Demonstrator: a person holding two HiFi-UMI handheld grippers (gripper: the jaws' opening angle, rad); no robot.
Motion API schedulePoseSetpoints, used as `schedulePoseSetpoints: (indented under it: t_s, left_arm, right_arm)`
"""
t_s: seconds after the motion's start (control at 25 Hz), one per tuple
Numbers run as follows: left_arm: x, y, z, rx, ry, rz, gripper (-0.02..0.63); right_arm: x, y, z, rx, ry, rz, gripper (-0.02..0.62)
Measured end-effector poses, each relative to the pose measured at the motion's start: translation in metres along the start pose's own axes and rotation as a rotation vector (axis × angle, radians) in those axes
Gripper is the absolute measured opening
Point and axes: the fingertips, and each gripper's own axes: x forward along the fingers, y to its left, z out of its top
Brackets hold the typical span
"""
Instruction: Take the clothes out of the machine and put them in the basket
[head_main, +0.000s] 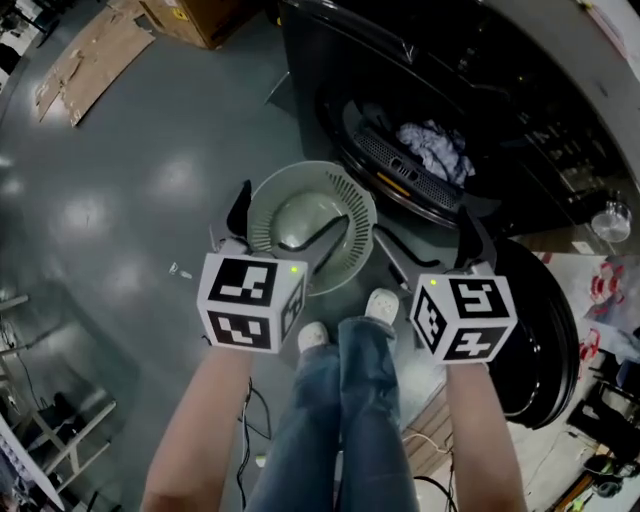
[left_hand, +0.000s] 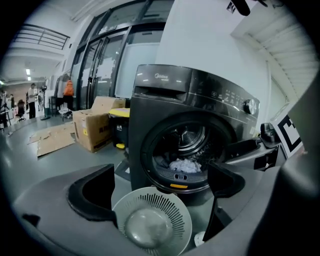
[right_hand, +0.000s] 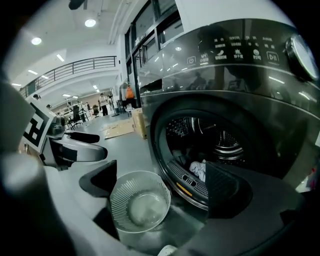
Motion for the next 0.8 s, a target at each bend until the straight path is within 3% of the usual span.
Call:
schedulePoseSetpoints:
  t_s: [0.36,0.8]
  left_arm:
    - [0.041,0.001,-0.04,-0.016,0.034,0.009,0.563]
    - [0.086,0.0,-0.079,-0.033,0.082,0.036,0.563]
  right_arm:
    - [0.037,-0.018,-0.044,0.005,0.036,-0.01,0.546]
    - [0.094,-0.068,-0.086,0.02,0.092,-0.071,0.546]
